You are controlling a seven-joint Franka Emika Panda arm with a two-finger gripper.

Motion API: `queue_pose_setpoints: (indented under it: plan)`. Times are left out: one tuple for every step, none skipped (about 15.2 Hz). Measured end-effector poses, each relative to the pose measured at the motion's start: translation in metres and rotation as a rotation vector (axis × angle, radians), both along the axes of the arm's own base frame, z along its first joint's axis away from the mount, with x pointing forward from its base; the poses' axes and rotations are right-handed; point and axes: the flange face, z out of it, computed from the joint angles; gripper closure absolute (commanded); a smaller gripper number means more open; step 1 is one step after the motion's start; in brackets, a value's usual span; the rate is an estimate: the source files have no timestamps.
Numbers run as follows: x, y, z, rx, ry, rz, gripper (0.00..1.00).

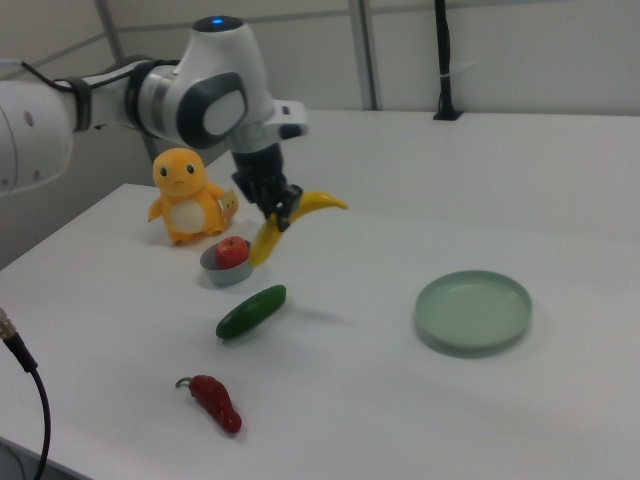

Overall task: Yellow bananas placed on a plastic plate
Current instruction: 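Carry the banana past the cucumber over the green plate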

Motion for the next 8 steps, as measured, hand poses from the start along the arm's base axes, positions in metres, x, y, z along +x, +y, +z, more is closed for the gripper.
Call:
queue_pose_setpoints:
  plan:
    - [0.003,-0.021,0.0,0.004,-0.006,-0.007,0.85]
    - [0.008,-0.04,0.001,0.009,-0.015,-0.019,0.85]
    - [0.013,-0.055,0.001,0.011,-0.023,-0.036,0.84]
    - [0.02,-0.069,0.0,0.011,-0.029,-0.054,0.84]
    - [0.028,-0.08,-0.004,0.008,-0.031,-0.07,0.84]
    - [0.037,-0.09,-0.011,0.001,-0.029,-0.085,0.84]
    - [0.047,-0.098,-0.02,-0.008,-0.032,-0.098,0.84]
    - [0.057,-0.106,-0.031,-0.018,-0.047,-0.112,0.85]
